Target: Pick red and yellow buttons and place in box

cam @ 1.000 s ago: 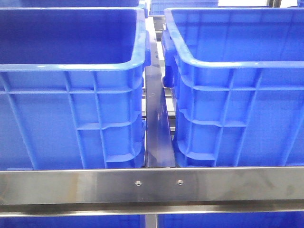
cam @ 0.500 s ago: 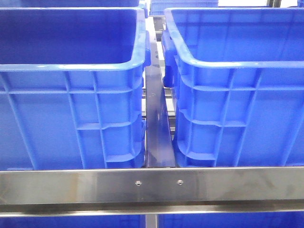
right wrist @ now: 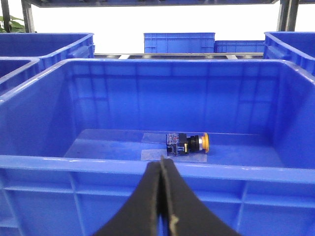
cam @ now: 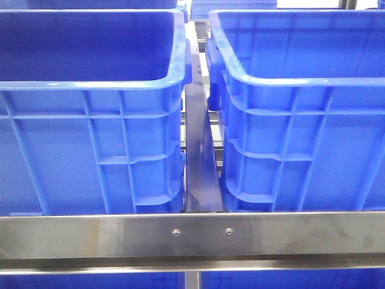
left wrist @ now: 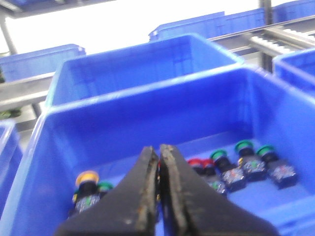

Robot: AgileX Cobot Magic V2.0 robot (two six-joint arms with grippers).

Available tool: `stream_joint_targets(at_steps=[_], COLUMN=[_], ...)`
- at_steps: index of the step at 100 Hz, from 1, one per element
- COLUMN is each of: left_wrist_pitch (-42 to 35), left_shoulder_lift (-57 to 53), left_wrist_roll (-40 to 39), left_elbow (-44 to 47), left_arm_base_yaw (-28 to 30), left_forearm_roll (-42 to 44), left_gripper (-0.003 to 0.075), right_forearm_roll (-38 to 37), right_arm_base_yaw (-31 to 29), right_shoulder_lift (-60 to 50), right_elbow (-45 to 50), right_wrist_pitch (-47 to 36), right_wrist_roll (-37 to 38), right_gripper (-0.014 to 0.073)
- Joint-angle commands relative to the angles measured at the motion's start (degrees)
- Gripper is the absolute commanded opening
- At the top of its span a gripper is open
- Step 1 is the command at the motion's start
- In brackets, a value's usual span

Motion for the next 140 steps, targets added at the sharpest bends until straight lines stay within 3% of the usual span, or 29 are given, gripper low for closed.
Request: stream_joint_targets(at_steps=[1, 34, 63, 140], left_wrist_pitch=[-6.0, -13.6, -22.3, -21.8], left_shoulder_lift=[-1.9, -12.2, -14.5, -14.5], left_wrist_roll=[0.3, 0.3, 0.3, 0.3], left_elbow=[1.8, 16.0, 24.8, 24.8], left_arm_base_yaw=[2.8, 13.2, 14.8, 14.8], left_forearm_roll=[-1.5, -6.1, -6.5, -6.6], left_gripper=[-0.0019, -0.0019, -0.0019, -0.0019], right_forearm_roll=[-0.2, -0.2, -0.2, -0.2], right_arm_base_yaw=[-0.2, -0.2, -0.2, -0.2], right_shoulder_lift=[-1.2, -1.2, -1.2, -1.2], right_elbow=[0.0, 0.0, 0.0, 0.0], right_wrist_pitch=[-4.9, -4.9, -4.9, -4.9], right_wrist_roll=[0.0, 0.0, 0.0, 0.0], right_gripper=[-0.0068, -0.0068, -0.0068, -0.0068])
